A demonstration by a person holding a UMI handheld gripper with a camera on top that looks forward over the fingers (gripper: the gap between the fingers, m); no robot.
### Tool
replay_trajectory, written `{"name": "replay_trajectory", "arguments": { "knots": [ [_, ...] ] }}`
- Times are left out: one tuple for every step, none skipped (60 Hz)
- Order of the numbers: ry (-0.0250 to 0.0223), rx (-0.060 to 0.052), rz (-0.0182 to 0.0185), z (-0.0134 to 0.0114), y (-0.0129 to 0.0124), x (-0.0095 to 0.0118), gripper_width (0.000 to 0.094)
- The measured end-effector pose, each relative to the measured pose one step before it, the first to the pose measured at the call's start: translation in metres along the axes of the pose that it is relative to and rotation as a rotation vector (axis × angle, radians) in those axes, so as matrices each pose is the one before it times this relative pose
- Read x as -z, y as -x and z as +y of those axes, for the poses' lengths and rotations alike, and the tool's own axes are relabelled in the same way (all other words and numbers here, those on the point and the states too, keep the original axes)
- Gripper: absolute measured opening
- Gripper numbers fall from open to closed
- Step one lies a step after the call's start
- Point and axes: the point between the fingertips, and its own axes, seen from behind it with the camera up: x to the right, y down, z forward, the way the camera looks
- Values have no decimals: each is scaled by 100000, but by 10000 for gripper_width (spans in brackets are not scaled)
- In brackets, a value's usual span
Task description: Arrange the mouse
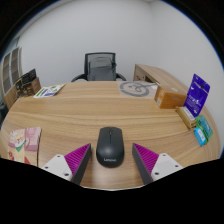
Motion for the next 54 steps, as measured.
{"name": "replay_trajectory", "arguments": {
  "knots": [
    [-65, -99, -167, -106, 79, -138, 858],
    [91, -60, -78, -83, 31, -160, 859],
    [33, -53, -111, -117, 53, -124, 859],
    [77, 8, -81, -90, 30, -117, 858],
    [80, 66, -24, -82, 22, -108, 858],
    [26, 69, -56, -105, 31, -99, 859],
    [-22, 120, -62, -95, 38, -105, 857],
    [2, 63, -70, -79, 54, -79, 860],
    [42, 144, -109, -77, 37, -104, 858],
    [136, 183, -83, -41, 45, -78, 859],
    [100, -82, -98, -64, -6, -89, 859],
    [120, -102, -16, -58, 13, -86, 858],
    [162, -99, -41, -41, 38, -68, 860],
    [94, -91, -120, -64, 25, -82, 860],
    [123, -66, -148, -34, 42, -99, 859],
    [183, -133, -179, -43, 32, -84, 858],
    [87, -118, -116, -44, 9, -68, 857],
    [44, -60, -71, -52, 17, -62, 857],
    [52, -149, -46, -41, 4, -65, 855],
    [101, -191, -55, -37, -2, -68, 857],
    [111, -62, -57, -34, 14, -46, 855],
    [69, -85, -124, -38, 24, -53, 852],
    [-4, -106, -107, -56, 15, -54, 847],
    [97, -74, -112, -34, 15, -67, 839],
    [324, -5, -76, 20, 47, -72, 830],
    [195, -72, -124, 26, 38, -73, 819],
    [35, -1, -66, -26, 21, -28, 812],
    [-41, 72, 26, -52, -5, -20, 799],
    [59, 19, 52, -34, 8, -25, 782],
    [187, -49, -40, 8, 45, -32, 759],
    [118, 30, -64, -8, 42, -22, 736],
    [75, 112, -24, -26, 40, -17, 707],
    [4, 163, 70, -23, 7, 7, 672],
    [40, 91, -9, -23, -2, -33, 632],
    [180, 81, 226, 3, -80, -23, 599],
    [-73, 23, 382, -39, -96, -43, 566],
    [-6, -250, 321, -37, -47, -40, 527],
    [164, -491, -113, 0, 35, -16, 498],
    [235, -644, 25, 4, 0, 16, 493],
    [261, -507, 6, 11, 6, 24, 478],
    [174, -350, -29, -24, 3, 5, 471],
    [323, -238, -159, 13, 20, 23, 461],
    [266, -22, -109, -22, -16, 31, 433],
    [11, 17, 28, -54, -24, 9, 422],
    [198, 12, -27, -2, -23, 29, 400],
    [416, -62, -109, 48, -12, 38, 394],
    [396, -48, -22, 39, -27, 34, 374],
    [83, -178, -70, -35, 8, 47, 361],
    [123, -287, -442, -32, 73, 70, 331],
    [148, -482, 285, -16, -93, 80, 319],
    [172, -108, 902, 4, -194, 95, 312],
    [55, 734, 878, -19, -165, 83, 295],
    [-71, 843, 594, -38, -97, 83, 292],
    [-355, 752, 73, -93, 10, 88, 284]
  ]
}}
